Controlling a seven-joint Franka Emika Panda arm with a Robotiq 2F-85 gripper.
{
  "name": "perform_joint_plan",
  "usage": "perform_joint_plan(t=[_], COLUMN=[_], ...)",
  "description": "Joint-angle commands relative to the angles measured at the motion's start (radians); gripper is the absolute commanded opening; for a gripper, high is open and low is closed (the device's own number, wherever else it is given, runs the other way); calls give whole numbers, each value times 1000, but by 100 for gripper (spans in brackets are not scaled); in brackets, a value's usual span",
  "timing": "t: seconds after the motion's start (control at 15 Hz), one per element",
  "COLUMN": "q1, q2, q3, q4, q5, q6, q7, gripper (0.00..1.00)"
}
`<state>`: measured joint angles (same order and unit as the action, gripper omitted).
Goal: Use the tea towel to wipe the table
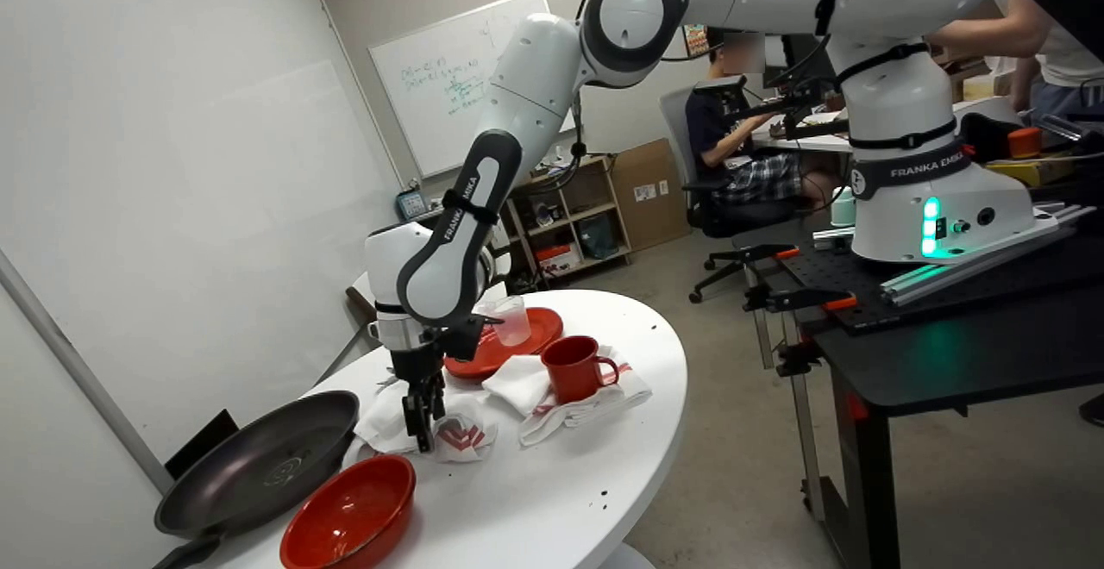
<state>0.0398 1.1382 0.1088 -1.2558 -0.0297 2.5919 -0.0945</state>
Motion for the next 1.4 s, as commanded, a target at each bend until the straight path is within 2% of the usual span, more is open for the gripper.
perform_joint_plan(t=[0.0,0.6,0.93,1.33], q1=[-24,-88,-159,-249], q2=[-124,-360,-503,-666], q3=[14,50,128,253], q4=[-126,-371,-611,-921], q5=[0,20,60,133], q6=[17,58,60,125], q7=[-68,-153,-244,-453], gripper=[100,100,100,100])
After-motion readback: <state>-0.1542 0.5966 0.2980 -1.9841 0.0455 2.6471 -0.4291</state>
